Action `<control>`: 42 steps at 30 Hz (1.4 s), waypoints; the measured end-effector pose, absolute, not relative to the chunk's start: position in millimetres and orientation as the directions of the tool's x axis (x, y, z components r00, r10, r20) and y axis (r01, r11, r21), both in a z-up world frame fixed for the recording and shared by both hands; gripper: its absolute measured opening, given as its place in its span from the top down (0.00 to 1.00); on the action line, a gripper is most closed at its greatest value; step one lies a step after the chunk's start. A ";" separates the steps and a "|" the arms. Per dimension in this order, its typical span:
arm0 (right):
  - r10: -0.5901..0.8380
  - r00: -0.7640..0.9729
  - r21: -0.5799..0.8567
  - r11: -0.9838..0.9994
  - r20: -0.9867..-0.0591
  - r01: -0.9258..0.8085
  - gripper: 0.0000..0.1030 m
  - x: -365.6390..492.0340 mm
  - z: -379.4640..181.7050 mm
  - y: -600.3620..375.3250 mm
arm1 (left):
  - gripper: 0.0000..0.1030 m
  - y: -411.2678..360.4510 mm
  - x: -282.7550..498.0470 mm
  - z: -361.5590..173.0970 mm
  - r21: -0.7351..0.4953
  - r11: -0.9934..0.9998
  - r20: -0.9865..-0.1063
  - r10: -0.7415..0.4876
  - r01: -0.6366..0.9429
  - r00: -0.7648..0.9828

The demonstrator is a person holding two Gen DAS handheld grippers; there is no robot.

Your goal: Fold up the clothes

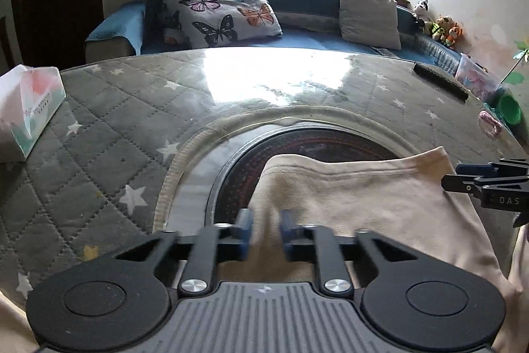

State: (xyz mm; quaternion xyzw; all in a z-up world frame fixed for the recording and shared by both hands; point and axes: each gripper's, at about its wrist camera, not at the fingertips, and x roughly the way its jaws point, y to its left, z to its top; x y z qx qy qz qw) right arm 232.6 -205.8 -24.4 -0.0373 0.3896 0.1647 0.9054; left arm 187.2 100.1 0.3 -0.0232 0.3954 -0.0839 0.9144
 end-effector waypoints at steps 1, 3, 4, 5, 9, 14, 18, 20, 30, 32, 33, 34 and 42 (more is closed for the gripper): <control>0.269 0.642 0.061 0.943 -0.718 -0.327 0.58 232.5 -24.5 -205.5 | 0.92 98.7 183.8 2.8 -0.108 0.984 -0.711 -0.175 0.139 0.682; 0.266 0.644 0.057 0.944 -0.717 -0.326 0.58 232.2 -24.7 -205.0 | 0.92 90.4 172.1 11.3 -0.085 0.982 -0.685 -0.182 0.170 0.705; 0.265 0.644 0.056 0.944 -0.717 -0.326 0.58 232.1 -24.8 -205.0 | 0.92 84.0 164.9 14.6 -0.078 0.976 -0.676 -0.201 0.202 0.709; 0.265 0.644 0.056 0.944 -0.718 -0.325 0.58 232.0 -24.9 -205.2 | 0.92 77.1 157.5 17.7 -0.071 0.969 -0.668 -0.223 0.237 0.710; 0.261 0.646 0.054 0.945 -0.717 -0.322 0.58 231.3 -25.2 -204.6 | 0.88 50.8 130.5 23.4 -0.074 0.917 -0.659 -0.340 0.391 0.671; 0.263 0.644 0.062 0.946 -0.719 -0.317 0.58 230.8 -24.7 -205.5 | 0.61 41.1 115.7 25.1 -0.052 0.897 -0.653 -0.363 0.439 0.665; 0.264 0.644 0.064 0.946 -0.718 -0.317 0.58 230.5 -24.5 -206.5 | 0.50 48.0 125.1 27.8 -0.018 0.936 -0.639 -0.281 0.351 0.716; 0.264 0.645 0.065 0.947 -0.717 -0.315 0.58 230.3 -24.6 -206.6 | 0.47 50.6 133.3 23.1 -0.025 0.943 -0.662 -0.264 0.331 0.702; 0.266 0.650 0.066 0.947 -0.712 -0.315 0.58 230.8 -21.7 -208.0 | 0.93 74.8 158.8 14.8 -0.064 0.971 -0.677 -0.212 0.230 0.705; 0.265 0.653 0.063 0.947 -0.709 -0.316 0.58 231.4 -20.2 -208.2 | 0.93 90.0 166.3 20.5 -0.008 0.989 -0.659 -0.114 0.145 0.743; 0.265 0.654 0.062 0.947 -0.708 -0.316 0.58 232.0 -19.7 -208.2 | 0.94 97.7 170.6 21.4 0.015 0.995 -0.655 -0.068 0.103 0.753; 0.265 0.654 0.063 0.947 -0.708 -0.316 0.58 232.5 -19.3 -207.9 | 0.94 105.4 174.9 21.8 0.037 0.997 -0.652 -0.022 0.060 0.758; 0.281 0.641 0.074 0.941 -0.714 -0.330 0.58 235.4 -22.6 -200.1 | 0.93 128.9 188.4 3.2 0.075 0.997 -0.682 0.062 -0.014 0.729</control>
